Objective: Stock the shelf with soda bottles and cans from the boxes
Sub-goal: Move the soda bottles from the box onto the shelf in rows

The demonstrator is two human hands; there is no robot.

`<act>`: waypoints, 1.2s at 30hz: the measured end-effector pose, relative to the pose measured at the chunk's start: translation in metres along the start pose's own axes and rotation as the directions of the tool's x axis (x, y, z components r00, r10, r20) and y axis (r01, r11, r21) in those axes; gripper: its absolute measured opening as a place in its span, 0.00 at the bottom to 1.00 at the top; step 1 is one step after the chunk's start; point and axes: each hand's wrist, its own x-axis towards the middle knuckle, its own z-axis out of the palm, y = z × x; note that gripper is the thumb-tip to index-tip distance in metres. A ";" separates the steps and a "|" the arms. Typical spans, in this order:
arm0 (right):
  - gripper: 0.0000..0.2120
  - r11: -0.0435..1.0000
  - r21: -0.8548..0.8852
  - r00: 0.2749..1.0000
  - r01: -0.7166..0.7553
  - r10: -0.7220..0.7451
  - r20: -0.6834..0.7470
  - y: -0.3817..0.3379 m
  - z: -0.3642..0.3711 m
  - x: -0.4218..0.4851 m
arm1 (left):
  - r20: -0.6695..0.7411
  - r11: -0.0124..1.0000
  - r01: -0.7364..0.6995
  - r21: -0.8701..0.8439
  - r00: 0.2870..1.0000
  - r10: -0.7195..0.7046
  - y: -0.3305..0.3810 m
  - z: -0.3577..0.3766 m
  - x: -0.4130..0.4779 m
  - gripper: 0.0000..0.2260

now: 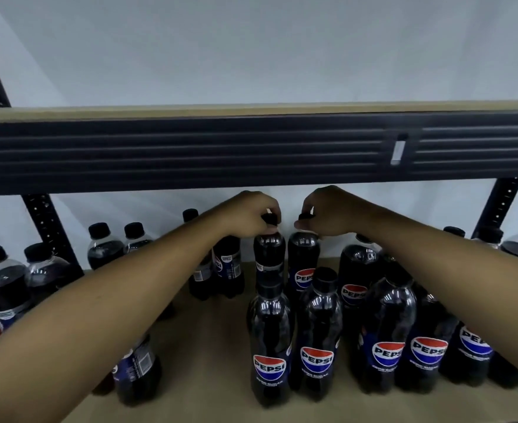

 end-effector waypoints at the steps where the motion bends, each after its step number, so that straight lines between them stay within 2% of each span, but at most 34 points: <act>1: 0.19 1.000 -0.013 1.000 0.002 -0.002 -0.003 0.001 0.001 -0.001 | 0.014 1.000 -0.011 -0.013 1.000 0.012 0.000 0.000 0.000 0.09; 6: 0.26 1.000 -0.027 1.000 0.016 -0.015 0.007 0.004 0.000 -0.006 | 0.034 0.999 -0.044 -0.005 0.998 0.044 0.006 -0.002 -0.006 0.10; 10: 0.17 0.998 -0.024 0.993 0.060 -0.057 0.106 0.004 -0.007 -0.010 | -0.010 0.996 -0.044 0.076 0.999 0.045 0.011 -0.002 -0.012 0.18; 14: 0.12 0.997 0.017 0.994 0.079 -0.080 0.077 0.007 -0.006 -0.011 | -0.088 0.973 -0.040 0.226 0.994 0.061 0.015 0.006 -0.013 0.28; 17: 0.11 0.994 0.047 0.993 0.094 -0.097 0.065 0.007 -0.005 -0.012 | -0.132 0.925 -0.003 0.379 0.990 0.057 0.020 0.008 -0.016 0.31; 19: 0.11 0.992 0.078 0.993 0.099 -0.104 0.061 0.007 -0.006 -0.015 | -0.164 0.913 0.017 0.408 0.985 0.055 0.020 0.009 -0.016 0.33; 21: 0.11 0.990 0.085 0.992 0.109 -0.114 0.058 0.005 -0.006 -0.018 | -0.129 0.950 -0.006 0.313 0.990 0.049 0.018 0.006 -0.017 0.32; 24: 0.11 0.989 0.084 0.990 0.123 -0.128 0.062 0.005 -0.006 -0.021 | 0.100 0.990 -0.070 0.120 0.993 0.058 0.015 -0.005 -0.026 0.25; 25: 0.11 0.988 0.083 0.989 0.128 -0.134 0.062 0.004 -0.007 -0.022 | 0.135 0.993 -0.080 0.088 0.989 0.068 0.014 -0.007 -0.028 0.23; 29: 0.12 0.985 0.060 0.983 0.163 -0.167 0.078 0.000 -0.006 -0.024 | 0.064 0.996 -0.086 0.035 0.994 0.084 0.006 -0.006 -0.031 0.12; 36: 0.10 0.981 0.080 0.977 0.179 -0.187 0.099 -0.003 -0.006 -0.028 | 0.074 0.996 -0.072 -0.043 0.994 0.075 0.006 -0.006 -0.040 0.09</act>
